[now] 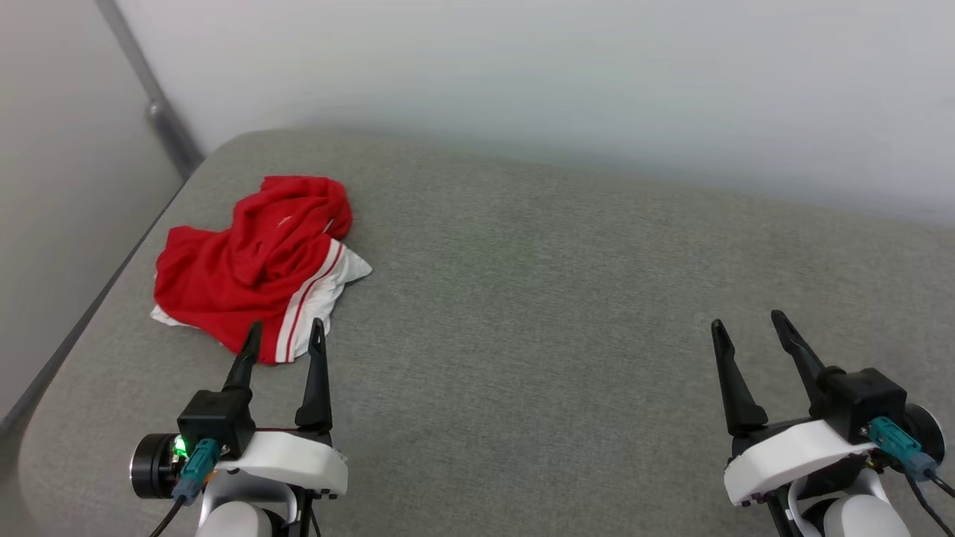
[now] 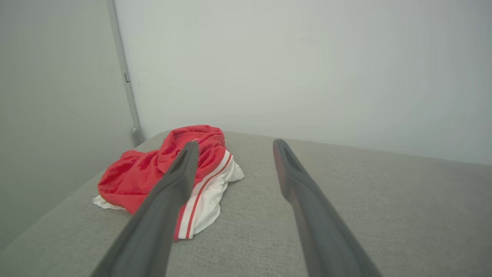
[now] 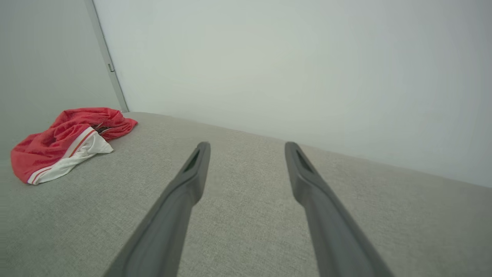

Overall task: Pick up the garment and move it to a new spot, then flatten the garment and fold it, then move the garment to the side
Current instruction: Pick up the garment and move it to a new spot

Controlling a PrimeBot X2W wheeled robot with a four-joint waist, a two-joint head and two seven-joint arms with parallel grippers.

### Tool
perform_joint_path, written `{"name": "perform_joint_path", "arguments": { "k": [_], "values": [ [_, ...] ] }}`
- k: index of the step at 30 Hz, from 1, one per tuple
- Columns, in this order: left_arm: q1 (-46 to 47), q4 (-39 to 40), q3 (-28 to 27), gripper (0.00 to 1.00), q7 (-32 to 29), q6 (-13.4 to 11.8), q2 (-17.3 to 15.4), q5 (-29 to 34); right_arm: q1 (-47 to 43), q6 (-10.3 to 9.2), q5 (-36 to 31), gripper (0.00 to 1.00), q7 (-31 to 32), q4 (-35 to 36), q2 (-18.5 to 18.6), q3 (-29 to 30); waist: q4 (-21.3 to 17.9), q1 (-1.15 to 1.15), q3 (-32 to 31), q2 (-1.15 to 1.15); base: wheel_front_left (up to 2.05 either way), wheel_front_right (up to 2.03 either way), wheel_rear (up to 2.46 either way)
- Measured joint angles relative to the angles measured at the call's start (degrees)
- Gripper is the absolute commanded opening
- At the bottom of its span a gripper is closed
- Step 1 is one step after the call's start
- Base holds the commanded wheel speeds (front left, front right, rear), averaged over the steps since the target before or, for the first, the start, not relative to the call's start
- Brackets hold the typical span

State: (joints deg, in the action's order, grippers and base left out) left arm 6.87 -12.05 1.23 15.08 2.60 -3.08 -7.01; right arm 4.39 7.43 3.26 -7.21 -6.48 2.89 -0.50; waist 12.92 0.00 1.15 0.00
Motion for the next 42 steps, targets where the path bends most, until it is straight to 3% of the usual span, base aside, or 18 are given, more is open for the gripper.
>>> {"name": "perform_joint_path", "arguments": {
  "k": [10, 17, 26, 31, 38, 42],
  "values": [
    [-0.1, 0.1, -1.7, 1.0, 0.0, 0.7, 0.1, 0.3, 0.4, 0.08, -0.8, 1.0, 0.5, 0.5, 0.0, -1.4, 7.5, 0.0, 0.0, 0.0, 0.0, 0.0, 0.0],
    [-0.6, 0.2, -2.5, 1.0, 0.0, 0.8, 0.1, 0.8, 0.5, 0.08, -0.8, 1.0, 0.8, 0.7, 0.0, -2.5, 9.7, 0.0, 0.3, 0.0, 0.0, 0.0, 0.0],
    [0.4, -0.2, -3.5, 1.0, 0.0, 0.8, 0.1, 1.4, 1.5, 0.08, -1.7, 1.0, 1.2, 0.8, 0.0, -3.3, 8.8, 0.0, 1.3, 0.0, 0.0, 0.0, 0.0],
    [5.7, -0.9, -3.6, 1.0, 0.0, 1.5, -0.8, 2.5, 2.8, 0.08, -2.4, 1.0, 2.0, 1.9, 0.0, -3.6, 7.5, 0.0, 2.8, 0.0, 0.0, 0.0, 0.0],
    [21.7, -6.9, -2.7, 1.0, -0.4, 3.5, -4.9, 2.3, 6.3, 0.08, -3.4, 1.0, 2.9, 3.4, 0.0, -3.7, 5.1, 0.0, 8.1, 0.0, 0.0, 0.0, 0.0],
    [31.6, -12.3, -2.0, 1.0, -6.4, 4.4, -9.1, 0.1, 8.2, 0.08, -3.5, 1.0, 2.7, 3.7, 0.0, -3.8, 3.1, 0.01, 11.7, 0.0, 0.0, 0.0, 0.0]
  ]
}}
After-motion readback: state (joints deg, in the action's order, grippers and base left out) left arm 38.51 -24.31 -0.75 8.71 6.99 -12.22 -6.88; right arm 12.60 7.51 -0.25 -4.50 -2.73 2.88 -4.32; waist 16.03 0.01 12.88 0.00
